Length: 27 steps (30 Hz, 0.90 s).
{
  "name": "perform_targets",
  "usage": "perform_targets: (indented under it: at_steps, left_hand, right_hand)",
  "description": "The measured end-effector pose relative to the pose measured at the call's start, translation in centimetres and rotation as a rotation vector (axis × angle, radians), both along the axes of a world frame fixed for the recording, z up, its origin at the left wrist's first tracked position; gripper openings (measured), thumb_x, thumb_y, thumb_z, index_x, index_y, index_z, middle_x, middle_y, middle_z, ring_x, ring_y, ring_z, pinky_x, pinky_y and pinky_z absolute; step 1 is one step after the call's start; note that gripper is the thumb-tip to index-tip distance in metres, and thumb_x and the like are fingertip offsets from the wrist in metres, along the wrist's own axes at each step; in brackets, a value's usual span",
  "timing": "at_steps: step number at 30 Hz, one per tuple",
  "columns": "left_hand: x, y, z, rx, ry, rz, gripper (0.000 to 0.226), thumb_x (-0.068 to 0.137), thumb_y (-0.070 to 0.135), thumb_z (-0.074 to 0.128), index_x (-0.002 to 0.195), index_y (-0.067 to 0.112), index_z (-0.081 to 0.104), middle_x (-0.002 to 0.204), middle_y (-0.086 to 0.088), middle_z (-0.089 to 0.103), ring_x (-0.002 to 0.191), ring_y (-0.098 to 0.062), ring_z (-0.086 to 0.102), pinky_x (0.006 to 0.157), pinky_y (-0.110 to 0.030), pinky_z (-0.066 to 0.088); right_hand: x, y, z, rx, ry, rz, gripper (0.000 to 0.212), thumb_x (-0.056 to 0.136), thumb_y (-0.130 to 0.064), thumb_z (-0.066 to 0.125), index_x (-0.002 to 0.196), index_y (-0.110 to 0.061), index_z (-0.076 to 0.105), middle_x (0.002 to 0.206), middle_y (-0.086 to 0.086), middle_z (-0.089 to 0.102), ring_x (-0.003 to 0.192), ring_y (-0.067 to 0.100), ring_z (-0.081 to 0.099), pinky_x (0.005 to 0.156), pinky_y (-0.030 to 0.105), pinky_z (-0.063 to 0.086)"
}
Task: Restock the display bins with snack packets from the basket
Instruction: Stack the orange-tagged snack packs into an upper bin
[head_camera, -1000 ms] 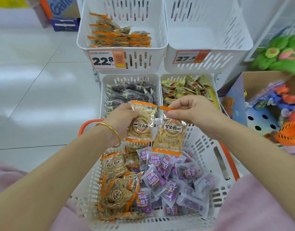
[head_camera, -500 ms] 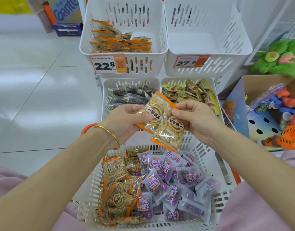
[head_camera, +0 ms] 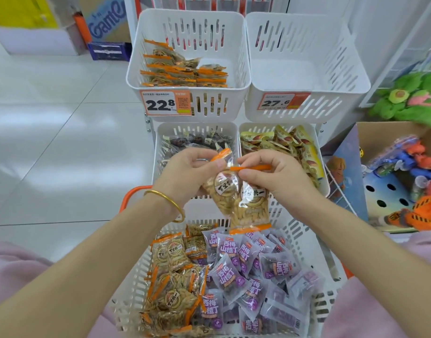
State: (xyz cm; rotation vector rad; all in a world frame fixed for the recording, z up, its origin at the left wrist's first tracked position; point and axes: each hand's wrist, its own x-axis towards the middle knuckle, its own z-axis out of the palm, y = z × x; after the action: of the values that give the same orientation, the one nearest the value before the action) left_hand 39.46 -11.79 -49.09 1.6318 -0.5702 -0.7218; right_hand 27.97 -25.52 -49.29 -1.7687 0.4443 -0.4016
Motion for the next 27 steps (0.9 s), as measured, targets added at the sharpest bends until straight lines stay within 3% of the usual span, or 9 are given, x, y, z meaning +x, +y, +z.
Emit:
perform_targets:
  at_steps: [2,4,7,10,14,16,19,24,27]
  left_hand:
    - [0.1,0.0,0.0,-0.020,0.063,-0.059,0.063,0.069,0.029,0.078,0.123,0.010,0.051,0.105,-0.004,0.069,0.095,-0.018,0.067,0.084,-0.038,0.055]
    - [-0.1,-0.1,0.0,0.005,-0.002,-0.143,0.087,0.057,0.029,0.083,0.131,0.016,0.039,0.116,0.000,0.062,0.100,-0.013,0.064,0.083,-0.031,0.054]
    - [-0.8,-0.3,-0.2,0.046,-0.104,-0.210,0.108,0.053,0.029,0.090,0.136,0.033,0.021,0.123,-0.003,0.052,0.106,-0.019,0.061,0.088,-0.039,0.053]
    - [-0.9,-0.5,-0.6,0.108,-0.269,-0.178,0.110,0.064,0.022,0.085,0.143,0.033,0.010,0.128,-0.003,0.045,0.113,-0.022,0.053,0.093,-0.041,0.049]
    - [-0.5,-0.1,-0.7,0.056,-0.186,-0.112,0.101,0.071,0.020,0.080,0.144,0.032,0.012,0.120,-0.001,0.055,0.104,-0.018,0.061,0.091,-0.043,0.051]
    - [0.2,0.1,-0.1,0.012,-0.207,-0.088,0.092,0.074,0.018,0.077,0.143,0.029,0.017,0.118,-0.002,0.059,0.103,-0.019,0.062,0.092,-0.043,0.051]
    - [2.1,-0.1,1.9,-0.048,-0.324,-0.070,0.088,0.078,0.015,0.073,0.144,0.029,0.017,0.118,0.002,0.059,0.109,-0.020,0.058,0.096,-0.044,0.048]
    - [6.9,-1.3,5.4,-0.130,-0.492,-0.014,0.084,0.076,0.015,0.075,0.140,0.032,0.023,0.114,0.007,0.062,0.107,-0.016,0.060,0.095,-0.042,0.049]
    - [10.8,-3.1,6.7,-0.127,-0.585,0.040,0.085,0.075,0.017,0.076,0.141,0.027,0.024,0.112,0.001,0.062,0.103,-0.017,0.061,0.091,-0.044,0.051]
  right_hand:
    - [0.3,0.1,-0.2,0.067,-0.065,-0.066,0.016,0.080,-0.003,0.069,0.075,-0.019,0.066,0.089,-0.001,0.070,0.077,0.014,0.064,0.075,0.032,0.054]
    - [0.5,0.3,-0.2,0.172,-0.129,-0.069,0.016,0.081,-0.002,0.067,0.075,-0.017,0.065,0.085,-0.002,0.068,0.076,0.012,0.063,0.071,0.028,0.052]
    - [1.0,1.3,0.2,0.233,-0.176,-0.049,0.015,0.081,0.002,0.065,0.076,-0.013,0.063,0.074,-0.006,0.066,0.061,0.003,0.060,0.060,0.018,0.048]
    - [1.4,1.9,0.3,0.230,-0.191,-0.078,0.015,0.081,0.001,0.066,0.077,-0.013,0.065,0.067,-0.007,0.065,0.057,0.003,0.058,0.057,0.017,0.048]
    - [1.6,1.6,0.9,0.299,-0.204,-0.113,0.012,0.080,-0.006,0.068,0.084,-0.018,0.069,0.074,-0.003,0.067,0.062,0.010,0.062,0.051,0.023,0.050]
    - [2.0,0.8,1.5,0.230,-0.173,-0.066,0.027,0.077,-0.020,0.073,0.102,-0.032,0.069,0.095,0.000,0.065,0.080,0.014,0.065,0.060,0.027,0.053]
    - [3.0,-1.0,3.7,0.101,-0.029,0.088,0.067,0.064,-0.041,0.080,0.123,-0.053,0.049,0.124,0.004,0.057,0.110,0.025,0.061,0.086,0.041,0.055]
    - [7.8,-3.2,8.4,0.051,-0.016,0.243,0.061,0.072,-0.012,0.075,0.124,-0.034,0.051,0.083,-0.006,0.068,0.076,0.018,0.069,0.069,0.045,0.060]
    - [12.3,-4.8,10.7,-0.027,0.011,0.253,0.041,0.076,-0.004,0.074,0.111,-0.016,0.057,0.087,0.001,0.072,0.074,0.018,0.070,0.062,0.039,0.060]
